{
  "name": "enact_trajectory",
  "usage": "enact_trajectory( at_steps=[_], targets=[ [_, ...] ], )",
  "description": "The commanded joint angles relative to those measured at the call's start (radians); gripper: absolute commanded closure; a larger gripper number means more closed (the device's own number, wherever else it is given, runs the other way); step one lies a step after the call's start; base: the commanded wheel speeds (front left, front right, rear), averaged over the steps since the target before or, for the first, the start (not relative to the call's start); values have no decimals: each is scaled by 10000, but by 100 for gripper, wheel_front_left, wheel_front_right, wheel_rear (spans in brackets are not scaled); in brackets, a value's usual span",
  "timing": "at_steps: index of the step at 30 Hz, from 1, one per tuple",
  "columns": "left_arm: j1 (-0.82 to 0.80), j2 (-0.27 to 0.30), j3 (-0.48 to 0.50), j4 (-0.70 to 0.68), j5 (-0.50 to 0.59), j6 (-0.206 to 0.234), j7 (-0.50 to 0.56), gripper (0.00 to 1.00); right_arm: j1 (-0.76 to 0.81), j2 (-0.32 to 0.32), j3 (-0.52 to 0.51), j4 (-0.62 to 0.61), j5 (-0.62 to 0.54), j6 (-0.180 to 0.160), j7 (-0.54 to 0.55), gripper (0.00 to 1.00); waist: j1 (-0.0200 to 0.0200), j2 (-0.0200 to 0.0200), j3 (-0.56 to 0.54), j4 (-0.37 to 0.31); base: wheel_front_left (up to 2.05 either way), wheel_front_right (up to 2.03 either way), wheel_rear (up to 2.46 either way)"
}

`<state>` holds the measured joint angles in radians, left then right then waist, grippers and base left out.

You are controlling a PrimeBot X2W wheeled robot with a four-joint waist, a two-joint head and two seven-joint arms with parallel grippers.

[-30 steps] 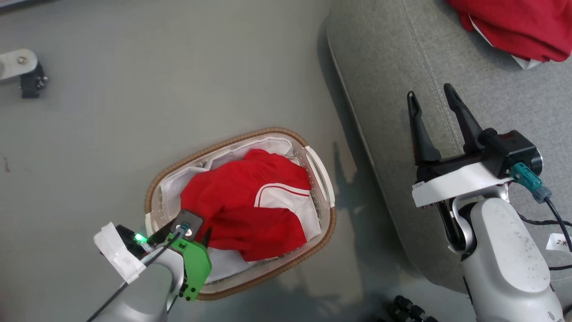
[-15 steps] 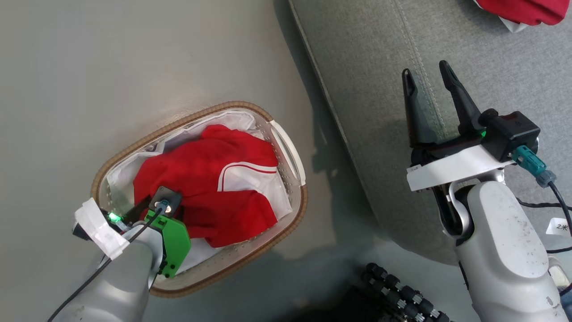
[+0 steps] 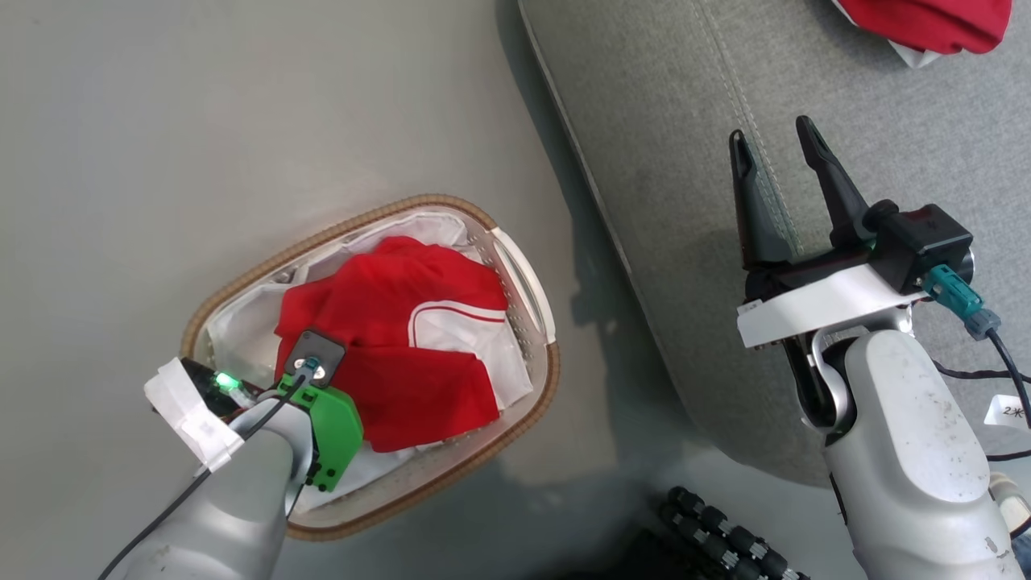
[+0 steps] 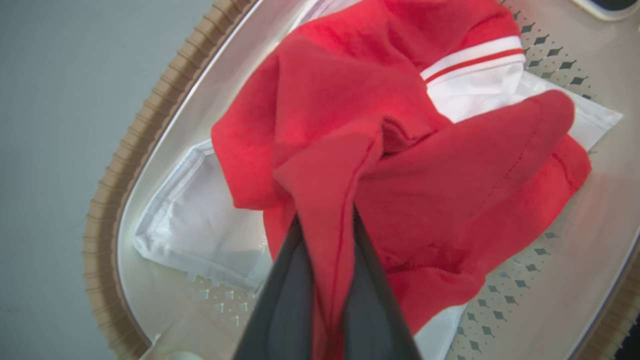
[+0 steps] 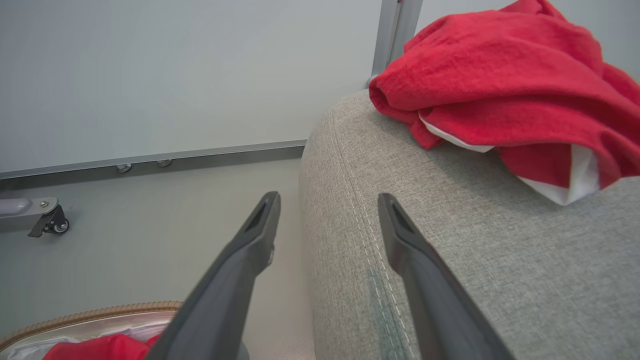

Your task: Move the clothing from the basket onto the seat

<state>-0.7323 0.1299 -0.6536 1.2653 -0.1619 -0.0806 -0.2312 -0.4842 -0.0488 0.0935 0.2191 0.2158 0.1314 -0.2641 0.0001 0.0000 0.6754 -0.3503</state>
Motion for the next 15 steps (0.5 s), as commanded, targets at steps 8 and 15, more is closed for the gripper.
enact_trajectory(
  at_steps=[8,15],
  targets=[
    [436,-186,6,-904,-267,-171,-352,100,527,-33,-279,244,-600,-14,-6,0,-1,0,-1562,849,0,0,0],
    [925,111,-85,-2731,-270,-337,-331,100,1170,-37,-485,493,-1095,-14,-6,0,-1,0,-3028,1418,0,0,0]
  ],
)
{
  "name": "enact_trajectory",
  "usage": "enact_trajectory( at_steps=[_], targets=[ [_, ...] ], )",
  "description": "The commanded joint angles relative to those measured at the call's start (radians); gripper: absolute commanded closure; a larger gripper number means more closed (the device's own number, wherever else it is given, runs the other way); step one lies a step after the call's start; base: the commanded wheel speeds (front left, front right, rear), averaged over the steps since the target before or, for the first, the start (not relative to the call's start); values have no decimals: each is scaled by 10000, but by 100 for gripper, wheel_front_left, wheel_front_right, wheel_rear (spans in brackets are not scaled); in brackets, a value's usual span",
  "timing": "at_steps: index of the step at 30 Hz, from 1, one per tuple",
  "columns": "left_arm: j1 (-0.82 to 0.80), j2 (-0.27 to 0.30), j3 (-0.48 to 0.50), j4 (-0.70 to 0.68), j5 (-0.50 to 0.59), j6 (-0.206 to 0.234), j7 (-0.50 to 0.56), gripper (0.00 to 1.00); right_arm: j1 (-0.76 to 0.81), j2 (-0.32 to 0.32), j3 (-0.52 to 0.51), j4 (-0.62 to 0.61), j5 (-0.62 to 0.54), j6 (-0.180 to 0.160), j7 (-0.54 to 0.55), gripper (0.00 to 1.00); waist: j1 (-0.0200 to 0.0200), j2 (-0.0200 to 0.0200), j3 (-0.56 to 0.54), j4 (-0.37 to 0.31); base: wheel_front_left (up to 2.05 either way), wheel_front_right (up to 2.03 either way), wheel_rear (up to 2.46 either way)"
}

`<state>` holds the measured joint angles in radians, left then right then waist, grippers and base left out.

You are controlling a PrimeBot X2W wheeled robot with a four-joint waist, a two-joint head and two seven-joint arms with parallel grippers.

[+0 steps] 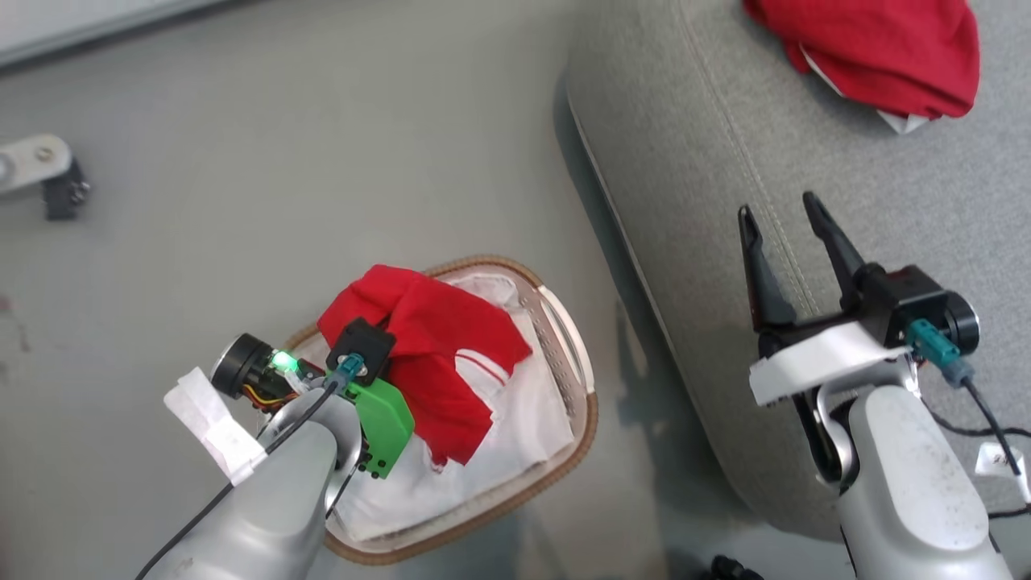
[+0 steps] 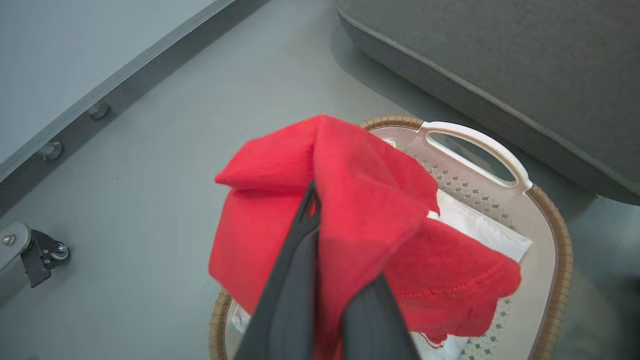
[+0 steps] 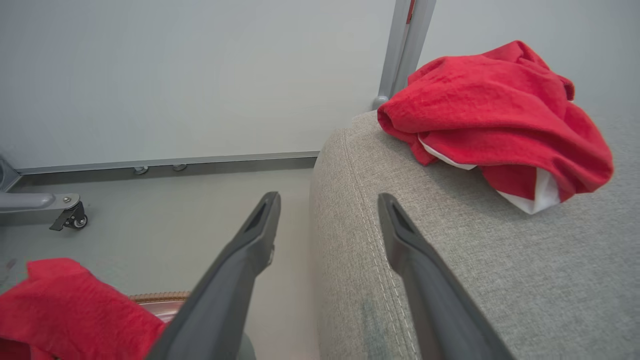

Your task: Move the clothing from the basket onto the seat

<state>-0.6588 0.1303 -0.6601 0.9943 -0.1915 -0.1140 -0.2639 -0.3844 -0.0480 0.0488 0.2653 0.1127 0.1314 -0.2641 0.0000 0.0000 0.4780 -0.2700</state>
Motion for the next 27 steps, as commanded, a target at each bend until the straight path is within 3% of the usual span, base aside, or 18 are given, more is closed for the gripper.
enact_trajectory(
  at_steps=[1,14,27],
  targets=[
    [252,157,-47,-313,60,-32,-4,100,304,-45,-53,78,-138,-14,-6,0,0,0,-1302,689,0,0,0],
    [311,974,-672,-3221,300,-154,-7,100,1701,-45,-22,508,-644,-14,-6,0,0,0,-4018,1350,0,0,0],
    [-1392,1941,-1147,-5425,-244,-173,444,100,2050,-42,874,730,-697,-14,-6,0,0,0,-4917,1486,0,0,0]
  ],
)
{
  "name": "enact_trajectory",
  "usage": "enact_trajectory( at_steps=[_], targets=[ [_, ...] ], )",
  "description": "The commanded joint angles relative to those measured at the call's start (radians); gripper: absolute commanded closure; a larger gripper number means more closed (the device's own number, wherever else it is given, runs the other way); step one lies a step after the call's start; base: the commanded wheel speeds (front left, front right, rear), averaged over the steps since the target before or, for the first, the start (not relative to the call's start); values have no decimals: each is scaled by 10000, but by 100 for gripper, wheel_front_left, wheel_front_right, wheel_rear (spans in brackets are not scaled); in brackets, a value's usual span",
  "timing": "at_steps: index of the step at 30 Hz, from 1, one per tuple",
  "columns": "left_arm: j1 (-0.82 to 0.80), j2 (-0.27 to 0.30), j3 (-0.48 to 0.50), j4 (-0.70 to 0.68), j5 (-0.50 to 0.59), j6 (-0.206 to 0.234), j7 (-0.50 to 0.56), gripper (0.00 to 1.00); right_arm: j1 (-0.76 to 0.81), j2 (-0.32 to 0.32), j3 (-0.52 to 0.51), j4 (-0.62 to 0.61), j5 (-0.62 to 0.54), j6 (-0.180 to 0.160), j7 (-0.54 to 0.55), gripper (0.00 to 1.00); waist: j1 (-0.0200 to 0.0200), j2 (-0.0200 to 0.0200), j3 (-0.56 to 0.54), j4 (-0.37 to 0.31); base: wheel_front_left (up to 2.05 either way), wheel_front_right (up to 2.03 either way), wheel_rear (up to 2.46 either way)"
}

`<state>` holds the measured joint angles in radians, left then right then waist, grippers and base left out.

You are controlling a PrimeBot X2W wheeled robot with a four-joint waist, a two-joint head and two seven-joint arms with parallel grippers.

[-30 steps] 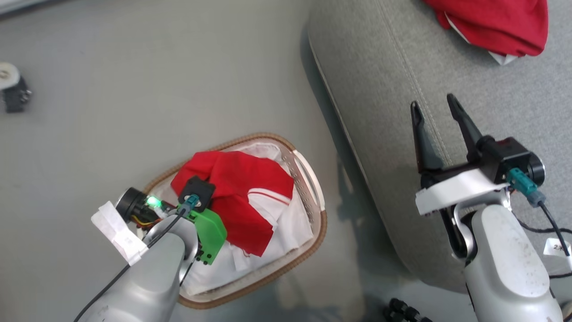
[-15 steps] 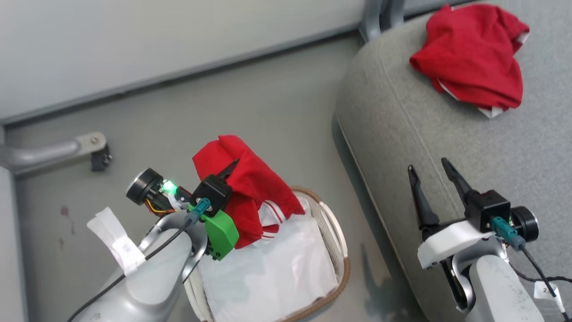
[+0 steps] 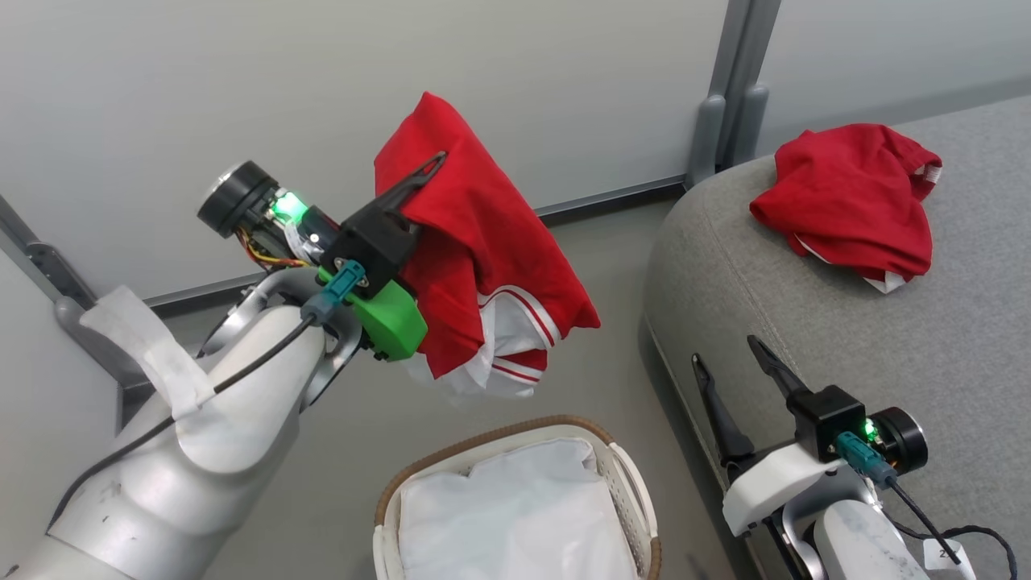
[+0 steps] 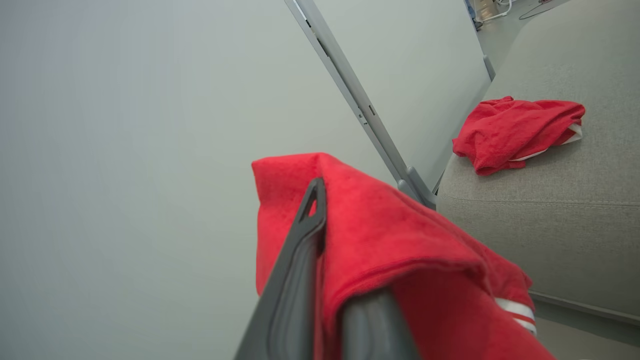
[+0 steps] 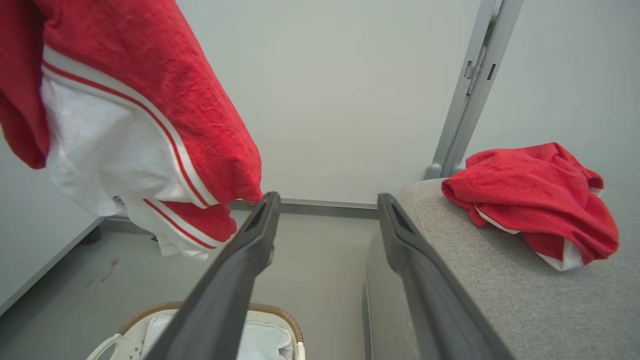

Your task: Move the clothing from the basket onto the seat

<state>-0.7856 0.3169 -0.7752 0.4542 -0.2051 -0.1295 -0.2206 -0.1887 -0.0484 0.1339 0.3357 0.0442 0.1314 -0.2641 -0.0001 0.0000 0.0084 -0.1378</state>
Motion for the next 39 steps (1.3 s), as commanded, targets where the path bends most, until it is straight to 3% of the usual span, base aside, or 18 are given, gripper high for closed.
enact_trajectory(
  at_steps=[1,18,33,39],
  targets=[
    [-257,109,-12,-152,-142,-18,64,100,56,-40,109,52,-2,-14,-6,0,1,0,-248,168,0,0,0],
    [-1411,173,-338,-1406,-545,-11,406,100,-583,-40,1643,713,230,-14,-6,0,1,0,-429,538,0,0,0],
    [-1609,-168,-858,-1902,-709,-12,342,100,-2497,-38,2260,1981,-564,-14,-6,0,1,0,-289,750,0,0,0],
    [-1643,-258,-1279,-2001,-857,-12,241,100,-3216,-38,3027,2377,-539,-14,-6,0,1,0,-230,814,0,0,0]
  ],
)
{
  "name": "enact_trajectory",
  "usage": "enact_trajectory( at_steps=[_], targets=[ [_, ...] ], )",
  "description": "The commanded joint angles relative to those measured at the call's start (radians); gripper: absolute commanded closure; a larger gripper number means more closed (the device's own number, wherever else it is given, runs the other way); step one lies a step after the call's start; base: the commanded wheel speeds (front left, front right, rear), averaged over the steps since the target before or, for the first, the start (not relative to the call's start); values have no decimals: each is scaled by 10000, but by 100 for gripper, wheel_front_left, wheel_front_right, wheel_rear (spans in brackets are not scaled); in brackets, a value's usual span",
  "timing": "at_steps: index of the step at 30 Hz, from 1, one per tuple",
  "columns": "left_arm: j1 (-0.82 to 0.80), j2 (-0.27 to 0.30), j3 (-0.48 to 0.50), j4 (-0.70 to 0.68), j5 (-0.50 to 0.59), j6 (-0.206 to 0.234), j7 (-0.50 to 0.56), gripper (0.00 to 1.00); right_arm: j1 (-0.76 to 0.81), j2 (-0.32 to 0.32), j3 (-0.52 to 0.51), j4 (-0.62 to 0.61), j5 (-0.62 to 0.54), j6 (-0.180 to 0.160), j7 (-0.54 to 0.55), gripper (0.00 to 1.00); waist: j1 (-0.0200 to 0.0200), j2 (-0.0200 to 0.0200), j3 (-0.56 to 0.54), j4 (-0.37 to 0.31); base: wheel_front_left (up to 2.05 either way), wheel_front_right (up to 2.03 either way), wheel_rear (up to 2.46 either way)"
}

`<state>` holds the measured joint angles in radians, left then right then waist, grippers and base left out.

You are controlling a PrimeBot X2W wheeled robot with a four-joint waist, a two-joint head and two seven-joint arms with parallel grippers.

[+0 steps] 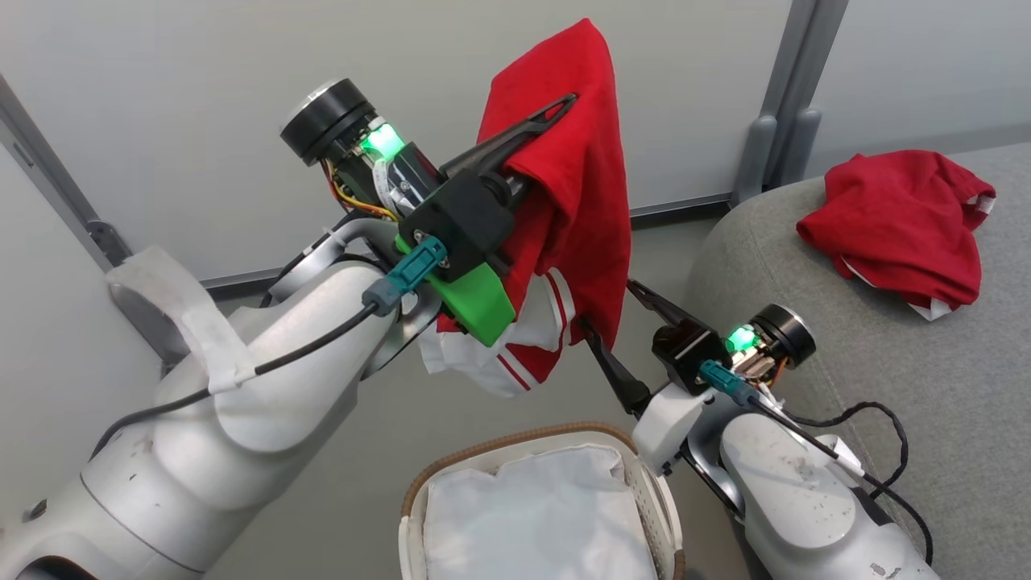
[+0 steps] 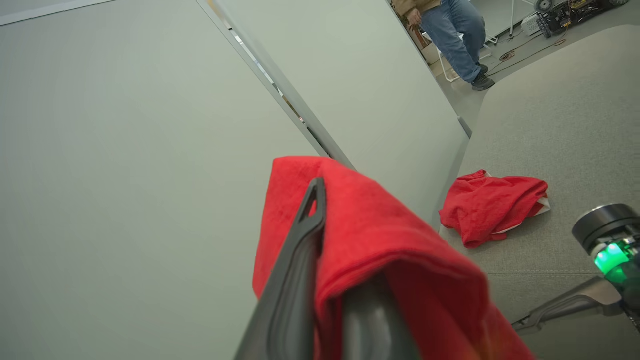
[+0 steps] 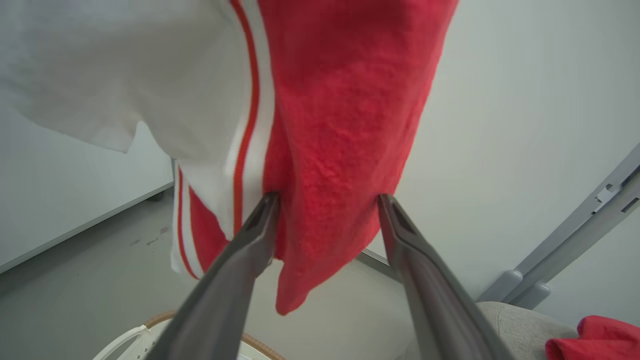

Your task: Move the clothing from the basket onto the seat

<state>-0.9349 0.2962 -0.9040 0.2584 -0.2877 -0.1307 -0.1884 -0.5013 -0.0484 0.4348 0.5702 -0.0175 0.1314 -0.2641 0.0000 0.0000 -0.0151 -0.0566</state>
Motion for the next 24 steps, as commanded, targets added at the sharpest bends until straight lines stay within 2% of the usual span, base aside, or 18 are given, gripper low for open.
enact_trajectory(
  at_steps=[1,6,7,8,10,11,12,19,24],
  targets=[
    [-156,-61,-43,-48,-49,-1,-80,100,-176,-38,105,71,123,-14,-6,0,0,0,11,8,0,0,0],
    [-238,-116,-312,-85,-279,-1,-213,100,-570,-38,599,469,388,-14,-6,0,0,0,52,44,0,0,0],
    [-263,-116,-358,-92,-342,-1,-252,100,-672,-40,666,541,473,-14,-6,9,0,0,60,52,0,0,0],
    [-277,-109,-393,-96,-394,-1,-267,100,-763,-40,732,585,558,-14,-6,55,0,0,67,60,0,0,0],
    [-280,-78,-447,-91,-472,-1,-336,100,-890,-35,809,619,664,-14,-6,79,0,0,82,69,0,0,0],
    [-269,-61,-450,-80,-526,-1,-347,100,-911,-38,824,619,688,-14,-6,95,0,0,88,72,0,0,0],
    [-249,-30,-443,-52,-555,-1,-369,100,-938,-38,845,622,726,-14,-6,100,0,0,96,76,0,0,0],
    [30,115,-258,233,-836,106,-456,100,-973,-38,712,479,769,-14,-6,100,0,0,137,52,0,0,0],
    [426,207,-45,506,-1258,239,-507,100,-736,-37,90,154,576,-14,-7,100,0,0,185,-26,0,0,0]
  ],
)
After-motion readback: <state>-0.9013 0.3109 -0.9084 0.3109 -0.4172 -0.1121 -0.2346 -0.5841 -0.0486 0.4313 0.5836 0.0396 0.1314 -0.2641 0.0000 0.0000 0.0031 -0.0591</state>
